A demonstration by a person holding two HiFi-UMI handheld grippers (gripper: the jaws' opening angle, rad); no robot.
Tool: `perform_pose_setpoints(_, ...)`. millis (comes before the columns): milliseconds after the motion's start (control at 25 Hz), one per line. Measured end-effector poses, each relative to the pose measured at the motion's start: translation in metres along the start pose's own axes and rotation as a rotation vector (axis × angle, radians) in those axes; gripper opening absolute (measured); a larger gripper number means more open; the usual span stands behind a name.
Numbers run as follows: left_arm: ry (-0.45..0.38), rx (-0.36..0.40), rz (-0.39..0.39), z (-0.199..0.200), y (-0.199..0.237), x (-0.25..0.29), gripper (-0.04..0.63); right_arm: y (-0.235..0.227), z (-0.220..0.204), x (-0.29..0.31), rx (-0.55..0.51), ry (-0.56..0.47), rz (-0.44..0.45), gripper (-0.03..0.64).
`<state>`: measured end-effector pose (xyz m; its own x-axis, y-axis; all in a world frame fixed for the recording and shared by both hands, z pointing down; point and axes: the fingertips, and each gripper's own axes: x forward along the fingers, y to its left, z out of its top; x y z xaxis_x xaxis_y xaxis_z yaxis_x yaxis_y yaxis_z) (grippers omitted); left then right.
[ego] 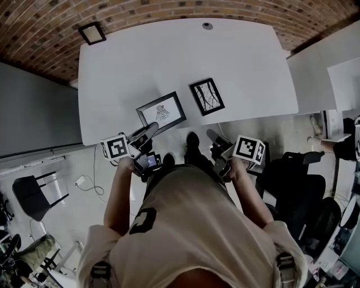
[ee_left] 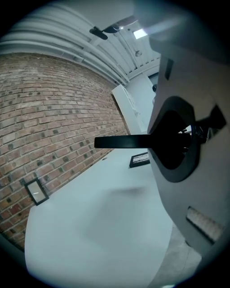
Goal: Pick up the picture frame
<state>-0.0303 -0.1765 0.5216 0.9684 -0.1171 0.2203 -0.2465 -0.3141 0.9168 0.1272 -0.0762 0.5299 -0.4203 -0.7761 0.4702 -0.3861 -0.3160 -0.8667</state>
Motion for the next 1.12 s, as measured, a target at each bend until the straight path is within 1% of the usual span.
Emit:
perform_pose_setpoints(40,0.0,-0.001,0.002,0.002,0.001,0.004,0.023,-0.002,0.006,0.002,-0.005,-0.002,-0.004,0.006)
perform_pose_setpoints(120,-0.005,-0.009,0.007,0.005,0.002,0.011,0.023,-0.009,0.018,0.006,0.016,-0.026,-0.014,0.008)
perform_pose_setpoints(240,-0.004,-0.023,0.01,0.006,0.003,0.023,0.023,-0.029,0.036,0.008,0.06,-0.082,-0.062,0.008)
perform_pose_setpoints(320,0.0,-0.024,0.013,0.006,0.005,0.027,0.023,-0.037,0.047,0.011,0.043,-0.103,-0.097,0.008)
perform_pose_setpoints(400,-0.004,-0.026,0.023,0.008,0.009,0.027,0.023,-0.04,0.057,0.016,-0.017,-0.098,-0.132,0.01)
perform_pose_setpoints(440,-0.008,-0.03,0.028,0.009,0.012,0.026,0.023,-0.041,0.061,0.02,-0.049,-0.086,-0.148,0.027)
perform_pose_setpoints(480,-0.014,-0.034,0.032,0.011,0.014,0.024,0.023,-0.043,0.064,0.025,-0.072,-0.068,-0.161,0.101)
perform_pose_setpoints(520,-0.02,-0.039,0.034,0.012,0.015,0.023,0.023,-0.047,0.066,0.03,-0.086,-0.049,-0.175,0.157)
perform_pose_setpoints(600,-0.028,-0.047,0.036,0.014,0.017,0.021,0.023,-0.059,0.068,0.039,-0.096,-0.016,-0.22,0.171)
perform_pose_setpoints(680,-0.033,-0.05,0.039,0.014,0.019,0.02,0.023,-0.076,0.071,0.047,-0.118,0.004,-0.288,0.182)
perform_pose_setpoints(760,-0.032,-0.045,0.043,0.015,0.02,0.019,0.023,-0.089,0.078,0.05,-0.201,0.013,-0.375,0.189)
perform_pose_setpoints(880,-0.024,-0.041,0.05,0.014,0.022,0.017,0.023,-0.103,0.09,0.057,-0.381,0.031,-0.503,0.189)
perform_pose_setpoints(1120,0.007,-0.027,0.054,0.01,0.025,0.017,0.023,-0.119,0.095,0.075,-0.581,0.098,-0.665,0.192)
